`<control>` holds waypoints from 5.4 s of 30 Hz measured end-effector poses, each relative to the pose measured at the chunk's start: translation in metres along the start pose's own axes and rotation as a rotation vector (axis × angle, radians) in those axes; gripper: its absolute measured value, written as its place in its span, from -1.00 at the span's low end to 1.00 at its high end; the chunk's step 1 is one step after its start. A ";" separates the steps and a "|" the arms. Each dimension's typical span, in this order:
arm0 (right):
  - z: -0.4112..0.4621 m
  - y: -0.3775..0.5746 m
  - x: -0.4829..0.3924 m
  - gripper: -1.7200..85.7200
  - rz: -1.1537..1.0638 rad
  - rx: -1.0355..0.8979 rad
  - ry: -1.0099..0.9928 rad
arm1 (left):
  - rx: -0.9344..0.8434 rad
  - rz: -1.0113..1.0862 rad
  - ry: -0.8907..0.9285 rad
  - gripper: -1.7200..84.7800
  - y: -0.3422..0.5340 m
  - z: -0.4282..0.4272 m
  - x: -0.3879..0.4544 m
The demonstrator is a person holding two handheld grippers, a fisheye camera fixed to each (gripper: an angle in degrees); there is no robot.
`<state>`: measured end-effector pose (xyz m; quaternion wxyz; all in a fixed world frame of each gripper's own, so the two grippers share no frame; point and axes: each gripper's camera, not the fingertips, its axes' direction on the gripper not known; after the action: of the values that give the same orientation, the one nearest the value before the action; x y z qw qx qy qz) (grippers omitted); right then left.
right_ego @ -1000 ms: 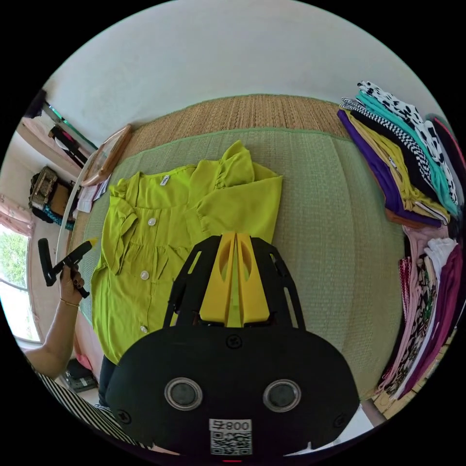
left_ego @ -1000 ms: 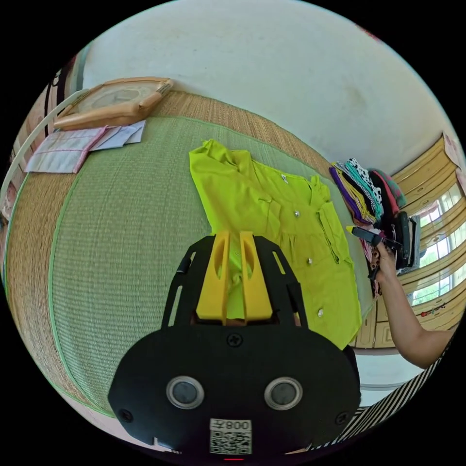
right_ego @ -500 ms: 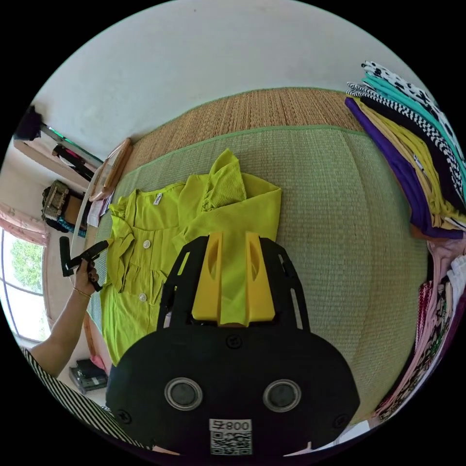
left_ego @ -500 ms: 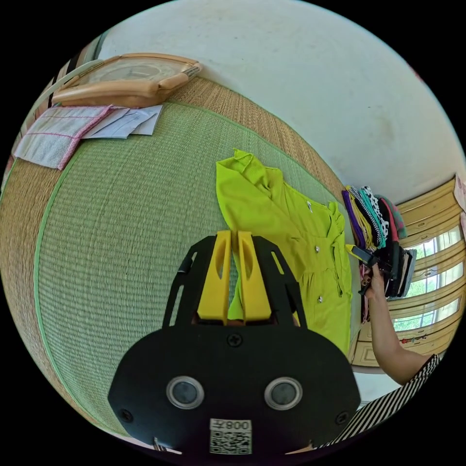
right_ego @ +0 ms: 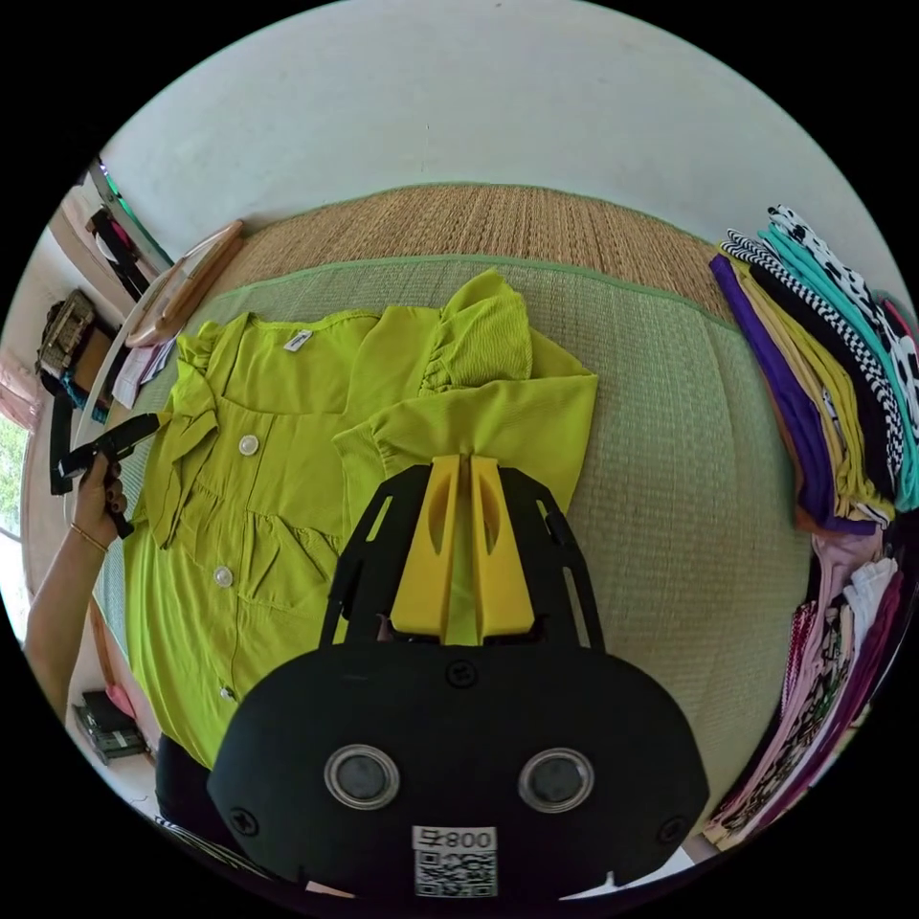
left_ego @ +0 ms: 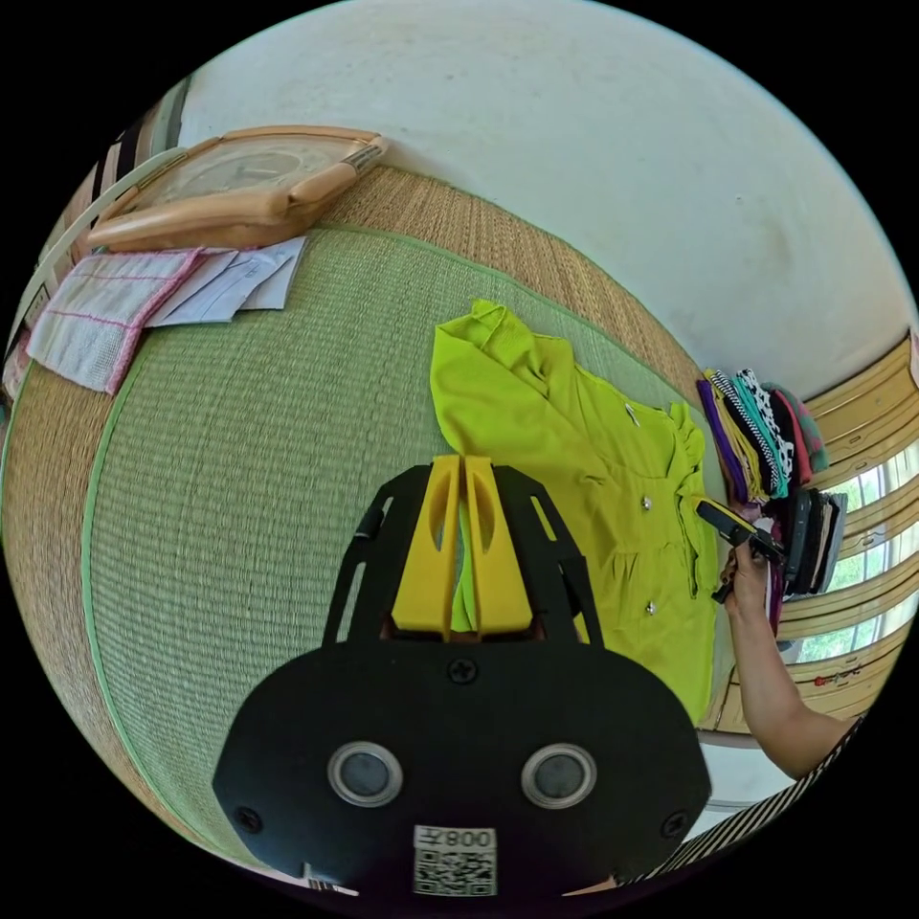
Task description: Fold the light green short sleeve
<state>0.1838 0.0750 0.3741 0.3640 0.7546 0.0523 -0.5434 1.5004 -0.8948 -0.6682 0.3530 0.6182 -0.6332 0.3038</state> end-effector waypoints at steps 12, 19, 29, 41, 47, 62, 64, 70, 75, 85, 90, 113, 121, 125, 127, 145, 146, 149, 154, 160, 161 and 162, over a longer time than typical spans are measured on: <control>-0.021 0.004 0.023 -0.92 0.016 -0.018 -0.025 | 0.049 -0.052 0.033 -0.94 0.021 -0.023 -0.015; -0.075 0.079 0.020 -0.94 -0.027 0.081 -0.126 | 0.090 0.090 0.129 -0.94 0.093 -0.063 -0.004; -0.106 0.157 0.030 -0.96 0.003 -0.012 -0.180 | -0.002 0.121 0.100 -0.96 0.179 -0.088 -0.001; -0.391 0.409 0.002 -0.96 -0.060 0.513 -0.075 | 0.404 0.307 0.053 -0.96 0.408 -0.298 0.031; -0.501 0.519 -0.044 -0.96 -0.111 0.747 0.037 | 0.757 0.528 0.096 -0.96 0.491 -0.387 0.096; -0.495 0.645 -0.027 -0.92 -0.118 0.607 -0.074 | 0.637 0.721 0.088 -0.95 0.610 -0.370 0.111; -0.472 0.648 -0.009 -0.89 -0.066 0.544 -0.123 | 0.540 0.639 0.033 -0.94 0.614 -0.342 0.095; -0.391 0.661 0.048 -0.78 0.107 0.340 -0.238 | 0.149 0.285 0.031 -0.85 0.623 -0.245 0.015; -0.333 0.659 0.081 -0.75 0.190 0.179 -0.214 | -0.039 0.063 -0.013 -0.80 0.628 -0.190 -0.037; -0.259 0.634 0.127 -0.74 0.305 0.034 -0.189 | -0.130 -0.119 0.107 -0.79 0.612 -0.126 -0.086; -0.224 0.614 0.147 -0.73 0.328 -0.033 -0.162 | -0.159 -0.148 0.129 -0.82 0.606 -0.101 -0.096; -0.147 0.600 0.171 -0.93 0.371 -0.153 -0.247 | -0.165 -0.180 0.189 -0.96 0.618 -0.032 -0.122; -0.175 0.621 0.193 -0.94 0.381 -0.038 -0.382 | -0.085 -0.185 0.257 -0.96 0.636 -0.041 -0.134; -0.192 0.631 0.194 -0.95 0.347 0.009 -0.434 | -0.045 -0.187 0.281 -0.95 0.651 -0.048 -0.142; -0.198 0.636 0.193 -0.95 0.338 0.024 -0.445 | -0.038 -0.183 0.272 -0.94 0.658 -0.049 -0.145; -0.158 0.665 0.198 -0.95 0.376 -0.065 -0.412 | -0.135 -0.373 0.287 -0.79 0.704 0.032 -0.192; -0.157 0.667 0.199 -0.95 0.380 -0.067 -0.413 | -0.130 -0.390 0.301 -0.79 0.708 0.035 -0.197; -0.155 0.672 0.201 -0.95 0.382 -0.072 -0.410 | -0.124 -0.402 0.325 -0.83 0.719 0.040 -0.206; -0.150 0.685 0.205 -0.95 0.393 -0.079 -0.427 | -0.088 -0.444 0.426 -0.90 0.744 0.042 -0.223; -0.162 0.706 0.212 -0.95 0.384 -0.044 -0.457 | -0.032 -0.444 0.518 -0.93 0.776 0.030 -0.234; -0.167 0.711 0.214 -0.95 0.383 -0.032 -0.466 | -0.024 -0.435 0.528 -0.93 0.782 0.026 -0.236; -0.171 0.717 0.216 -0.95 0.381 -0.022 -0.480 | -0.022 -0.429 0.532 -0.93 0.785 0.024 -0.237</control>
<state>0.7447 -0.4130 0.5662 0.4696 0.5969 -0.1716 -0.6275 0.7130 -0.7400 -0.8361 0.5683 0.6325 -0.3775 0.3667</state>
